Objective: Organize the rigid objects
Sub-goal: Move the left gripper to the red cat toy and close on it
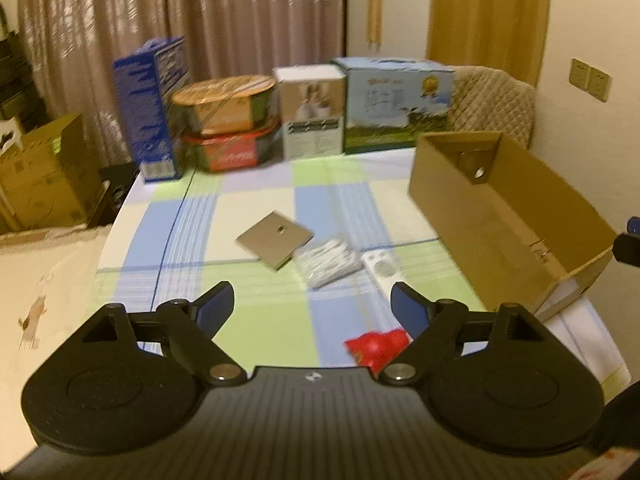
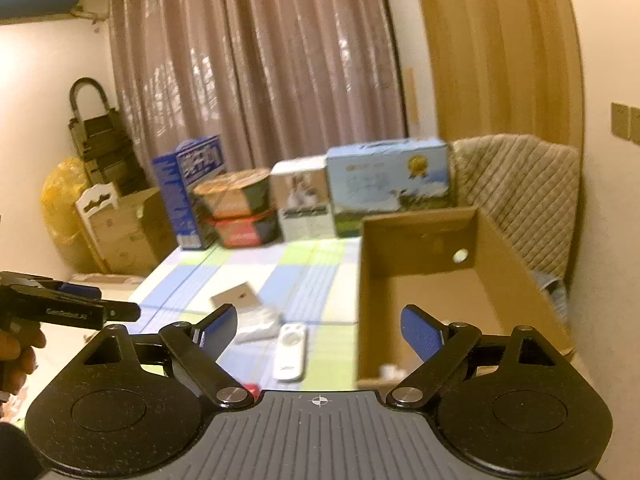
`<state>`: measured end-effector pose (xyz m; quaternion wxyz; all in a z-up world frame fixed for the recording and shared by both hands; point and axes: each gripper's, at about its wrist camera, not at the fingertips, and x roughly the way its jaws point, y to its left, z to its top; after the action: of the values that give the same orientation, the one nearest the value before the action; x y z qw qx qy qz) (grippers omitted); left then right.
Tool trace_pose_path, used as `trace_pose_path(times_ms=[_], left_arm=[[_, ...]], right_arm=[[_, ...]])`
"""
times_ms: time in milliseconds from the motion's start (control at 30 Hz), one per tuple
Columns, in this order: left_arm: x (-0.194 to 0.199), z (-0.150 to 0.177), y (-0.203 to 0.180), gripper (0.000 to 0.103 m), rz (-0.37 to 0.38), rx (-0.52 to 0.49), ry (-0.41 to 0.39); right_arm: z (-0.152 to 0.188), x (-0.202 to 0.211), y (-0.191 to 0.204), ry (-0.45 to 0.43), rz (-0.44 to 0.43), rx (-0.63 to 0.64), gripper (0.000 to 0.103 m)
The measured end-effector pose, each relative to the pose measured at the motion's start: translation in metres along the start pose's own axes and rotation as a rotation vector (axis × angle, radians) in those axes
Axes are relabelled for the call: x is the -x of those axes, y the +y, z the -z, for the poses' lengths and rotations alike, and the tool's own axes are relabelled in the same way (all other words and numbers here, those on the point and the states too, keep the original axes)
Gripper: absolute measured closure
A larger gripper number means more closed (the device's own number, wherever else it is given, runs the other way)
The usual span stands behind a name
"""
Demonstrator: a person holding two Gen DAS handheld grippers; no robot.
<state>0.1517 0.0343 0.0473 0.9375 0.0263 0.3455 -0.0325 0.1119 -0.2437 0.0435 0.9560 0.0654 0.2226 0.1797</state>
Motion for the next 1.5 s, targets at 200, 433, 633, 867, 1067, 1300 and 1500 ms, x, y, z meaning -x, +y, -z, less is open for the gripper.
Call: trace_pose_path(times_ms=[200,433,633,867,1067,1300,1500], left_arm=[[-0.016,0.025,0.017,0.02,-0.025,0.032,0.045],[-0.037,0.048,0.012,0.019,-0.009,0.05,0.063],[-0.061,0.063,0.0,0.019,0.01,0.069,0.097],[-0.09,0.073,-0.023,0.019,0.043,0.066,0.125],[-0.117,0.072,-0.042,0.019,0.068,0.074,0.152],[-0.151,0.067,-0.064,0.019,0.071,0.099,0.181],[-0.17,0.07,-0.064,0.035,0.037,0.08,0.213]], right_arm=[[0.026,-0.02,0.02,0.056,-0.028,0.024,0.017],[0.052,-0.049,0.028,0.106,-0.03,0.017,0.017],[0.072,-0.072,0.03,0.163,-0.023,0.02,0.017],[0.091,-0.088,0.02,0.198,0.005,0.003,0.024],[0.104,-0.097,0.013,0.254,0.022,0.019,0.043],[0.106,-0.1,0.001,0.263,0.064,-0.005,0.043],[0.106,-0.101,-0.002,0.263,0.078,-0.017,0.043]])
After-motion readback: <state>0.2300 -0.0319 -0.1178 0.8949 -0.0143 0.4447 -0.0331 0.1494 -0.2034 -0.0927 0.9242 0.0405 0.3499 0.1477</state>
